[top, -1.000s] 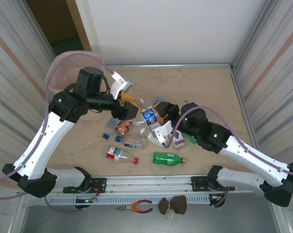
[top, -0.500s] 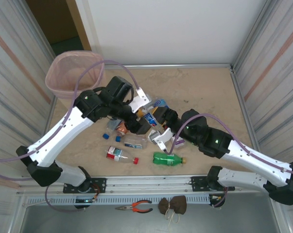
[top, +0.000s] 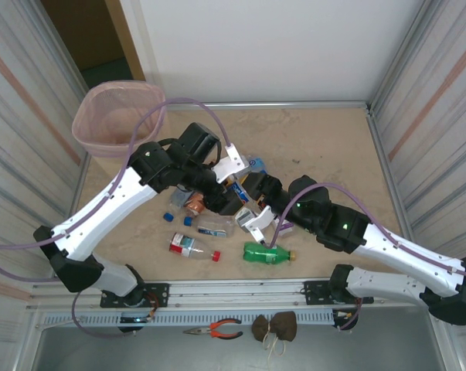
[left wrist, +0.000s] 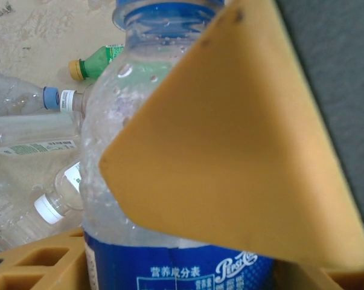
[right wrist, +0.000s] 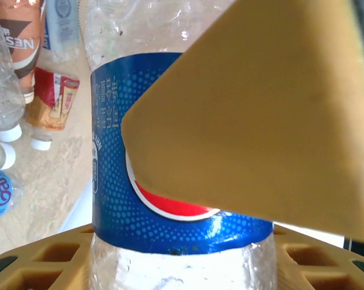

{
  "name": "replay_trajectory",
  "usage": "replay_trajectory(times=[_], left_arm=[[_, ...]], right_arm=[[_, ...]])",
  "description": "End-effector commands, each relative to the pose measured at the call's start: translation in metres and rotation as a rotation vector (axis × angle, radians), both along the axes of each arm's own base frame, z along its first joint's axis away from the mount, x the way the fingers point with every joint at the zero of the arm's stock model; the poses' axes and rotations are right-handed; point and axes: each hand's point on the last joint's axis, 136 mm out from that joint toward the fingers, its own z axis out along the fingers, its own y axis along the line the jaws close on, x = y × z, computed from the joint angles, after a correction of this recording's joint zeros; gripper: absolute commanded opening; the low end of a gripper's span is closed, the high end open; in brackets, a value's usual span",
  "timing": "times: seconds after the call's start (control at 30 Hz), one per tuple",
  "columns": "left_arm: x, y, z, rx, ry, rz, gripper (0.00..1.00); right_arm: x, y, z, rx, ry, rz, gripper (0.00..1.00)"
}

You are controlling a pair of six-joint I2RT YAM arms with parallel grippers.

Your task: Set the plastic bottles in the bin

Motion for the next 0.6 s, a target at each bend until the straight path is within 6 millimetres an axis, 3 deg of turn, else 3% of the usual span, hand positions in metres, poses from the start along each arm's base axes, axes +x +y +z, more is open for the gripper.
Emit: replay_trajectory(times=[0.0, 0.2, 0.3, 0.57], left_arm=[[-0.004, -0.003, 0.009, -0.023, -0.016, -0.044, 0.60], [-0.004, -0.004, 0.008, -0.023, -0.021, -0.054, 0.46], [-0.002, -0.002, 0.007, -0.015, -0.033, -0.046, 0.44], [0.013, 0.011, 0.004, -0.002, -0.065, 0.039, 0.44]], right_arm=[[-0.006, 0.001, 0.007, -0.012, -0.045, 0.032, 0.45], [-0.005, 0.001, 0.005, -0.013, -0.038, 0.025, 0.47], [-0.006, 0.000, 0.004, -0.013, -0.035, 0.025, 0.51], [-0.007, -0.015, -0.003, -0.023, 0.029, -0.029, 0.78]])
